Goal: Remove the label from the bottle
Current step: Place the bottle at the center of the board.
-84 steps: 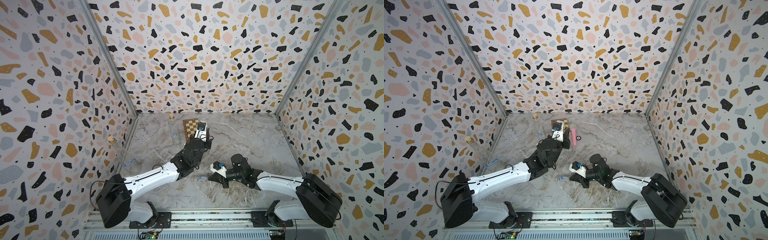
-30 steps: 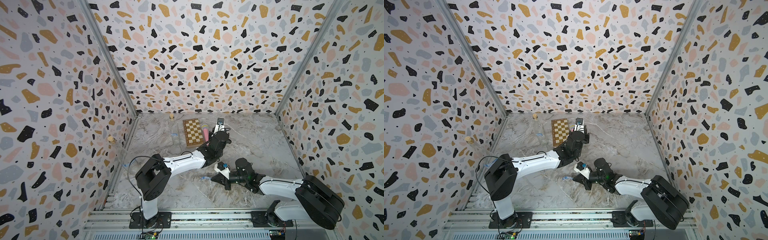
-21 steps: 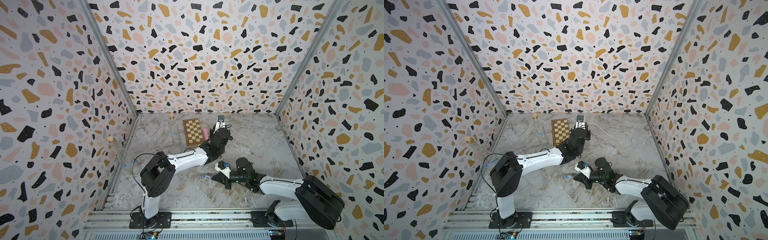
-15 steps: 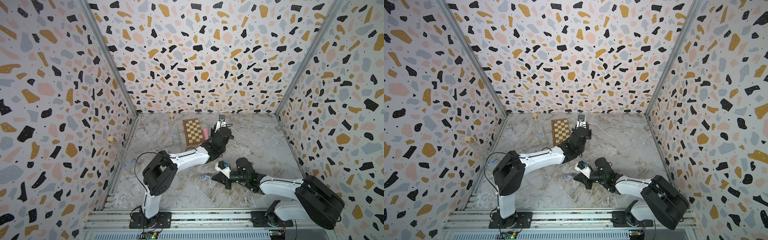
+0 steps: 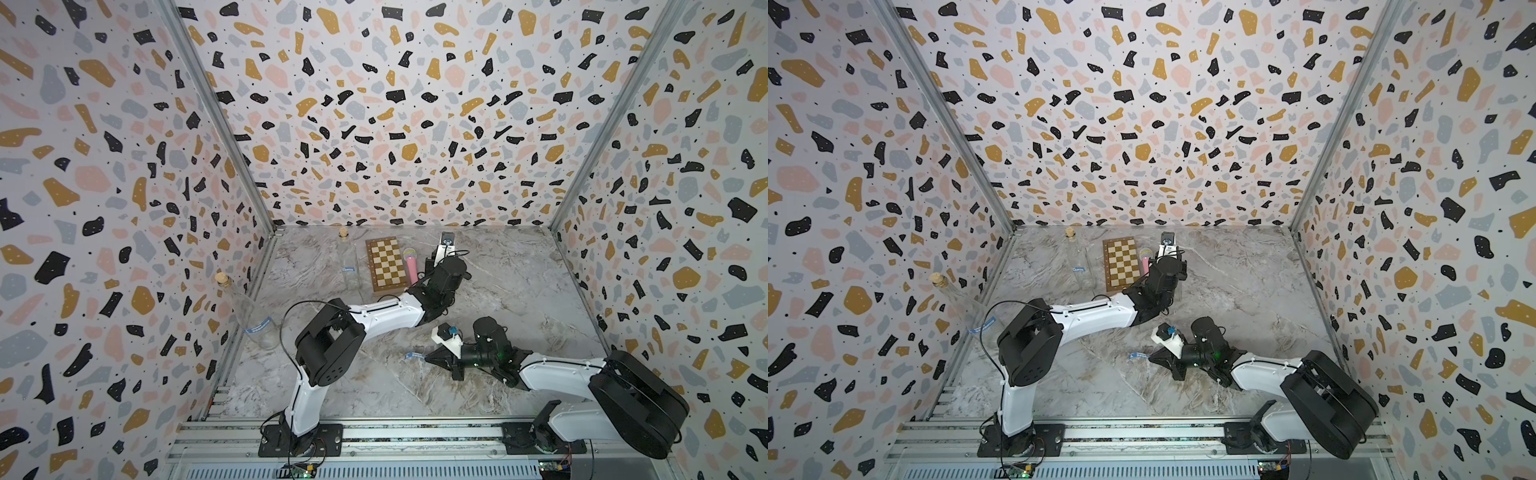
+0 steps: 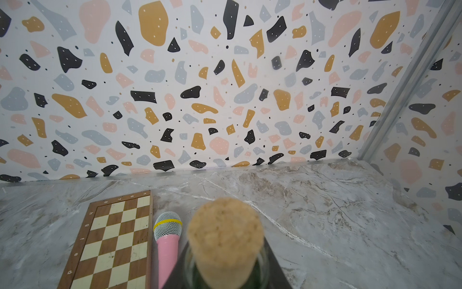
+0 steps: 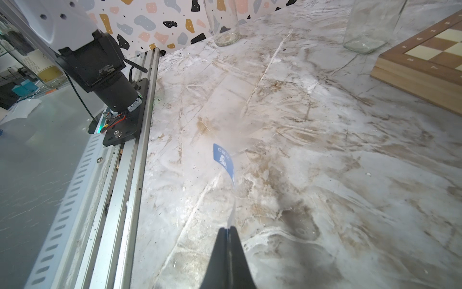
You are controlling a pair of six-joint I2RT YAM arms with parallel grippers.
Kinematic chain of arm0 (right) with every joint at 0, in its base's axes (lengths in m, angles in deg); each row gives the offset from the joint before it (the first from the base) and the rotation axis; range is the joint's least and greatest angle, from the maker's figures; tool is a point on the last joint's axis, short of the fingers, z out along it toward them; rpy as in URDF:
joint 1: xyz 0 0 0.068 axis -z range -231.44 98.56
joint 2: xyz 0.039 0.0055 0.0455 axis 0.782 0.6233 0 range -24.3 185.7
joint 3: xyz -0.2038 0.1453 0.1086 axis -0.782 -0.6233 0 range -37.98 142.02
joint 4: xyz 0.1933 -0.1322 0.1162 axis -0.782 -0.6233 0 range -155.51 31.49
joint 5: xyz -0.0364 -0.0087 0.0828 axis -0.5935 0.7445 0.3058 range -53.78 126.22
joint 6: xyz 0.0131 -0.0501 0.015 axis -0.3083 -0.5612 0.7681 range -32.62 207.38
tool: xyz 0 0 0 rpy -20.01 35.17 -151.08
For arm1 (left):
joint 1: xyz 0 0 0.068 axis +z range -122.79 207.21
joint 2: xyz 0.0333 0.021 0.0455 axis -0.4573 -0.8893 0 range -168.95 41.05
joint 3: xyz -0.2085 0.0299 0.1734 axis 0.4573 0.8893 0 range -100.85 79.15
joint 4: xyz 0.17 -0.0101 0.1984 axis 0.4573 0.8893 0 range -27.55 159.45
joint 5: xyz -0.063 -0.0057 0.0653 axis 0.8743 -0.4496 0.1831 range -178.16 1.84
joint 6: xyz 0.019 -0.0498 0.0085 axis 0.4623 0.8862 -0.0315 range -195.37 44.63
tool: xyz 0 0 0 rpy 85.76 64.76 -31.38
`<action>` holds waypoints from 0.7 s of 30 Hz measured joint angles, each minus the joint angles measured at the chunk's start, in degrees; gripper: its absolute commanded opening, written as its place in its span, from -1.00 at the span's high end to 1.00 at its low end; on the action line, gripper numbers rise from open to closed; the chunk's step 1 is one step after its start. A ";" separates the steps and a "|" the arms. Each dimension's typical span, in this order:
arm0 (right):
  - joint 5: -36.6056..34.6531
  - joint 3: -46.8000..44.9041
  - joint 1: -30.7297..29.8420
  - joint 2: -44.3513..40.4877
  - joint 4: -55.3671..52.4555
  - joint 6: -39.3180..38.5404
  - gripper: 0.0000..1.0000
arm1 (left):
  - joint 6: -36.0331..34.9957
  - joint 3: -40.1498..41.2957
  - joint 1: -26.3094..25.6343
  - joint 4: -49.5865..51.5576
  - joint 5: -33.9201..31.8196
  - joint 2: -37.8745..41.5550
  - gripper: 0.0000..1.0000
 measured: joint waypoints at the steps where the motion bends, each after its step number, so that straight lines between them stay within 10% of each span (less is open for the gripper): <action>1: 0.04 0.00 0.00 0.11 0.13 0.00 1.00 | 0.00 0.00 0.00 -0.11 -0.07 0.00 1.00; 21: 0.70 0.00 0.04 0.24 0.55 0.00 0.99 | 0.07 0.02 0.04 -1.77 0.02 0.02 0.22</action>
